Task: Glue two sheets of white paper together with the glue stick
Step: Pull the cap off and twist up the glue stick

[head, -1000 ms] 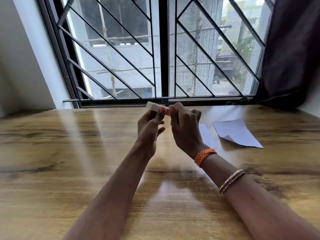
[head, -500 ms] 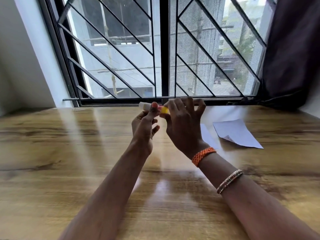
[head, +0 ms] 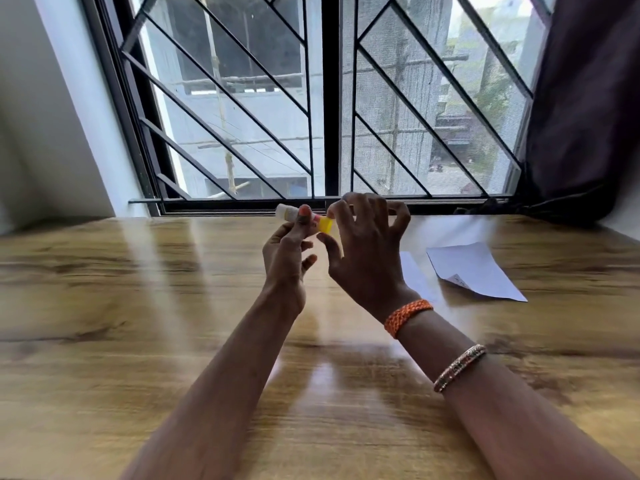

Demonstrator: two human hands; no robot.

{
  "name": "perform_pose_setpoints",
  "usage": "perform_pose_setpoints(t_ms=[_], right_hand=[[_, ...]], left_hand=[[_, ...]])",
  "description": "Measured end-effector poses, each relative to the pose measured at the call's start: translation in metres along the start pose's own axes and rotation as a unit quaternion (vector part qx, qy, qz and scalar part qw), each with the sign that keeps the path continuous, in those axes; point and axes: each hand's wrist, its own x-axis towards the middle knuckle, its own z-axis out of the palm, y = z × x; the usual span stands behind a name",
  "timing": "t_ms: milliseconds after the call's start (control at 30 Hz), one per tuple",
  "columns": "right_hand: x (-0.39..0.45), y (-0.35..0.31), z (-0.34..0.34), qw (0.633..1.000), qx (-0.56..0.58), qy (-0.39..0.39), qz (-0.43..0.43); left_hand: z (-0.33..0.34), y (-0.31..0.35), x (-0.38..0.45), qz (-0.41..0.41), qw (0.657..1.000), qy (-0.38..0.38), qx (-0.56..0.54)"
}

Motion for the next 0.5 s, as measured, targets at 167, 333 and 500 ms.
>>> perform_pose_setpoints(t_ms=[167, 333, 500], right_hand=[[-0.0006, 0.0027, -0.0006, 1.0, 0.006, 0.02, 0.005], [-0.0003, 0.0004, -0.0002, 0.999, 0.026, -0.012, 0.034], [-0.003, -0.0027, -0.0019, 0.99, 0.116, -0.01, 0.083]], left_hand=[[-0.0011, -0.0002, 0.001, -0.009, 1.0, 0.001, 0.018], [-0.0023, 0.002, 0.001, -0.01, 0.996, -0.09, 0.005], [0.0002, 0.0003, -0.0025, -0.022, 0.988, -0.153, -0.007]])
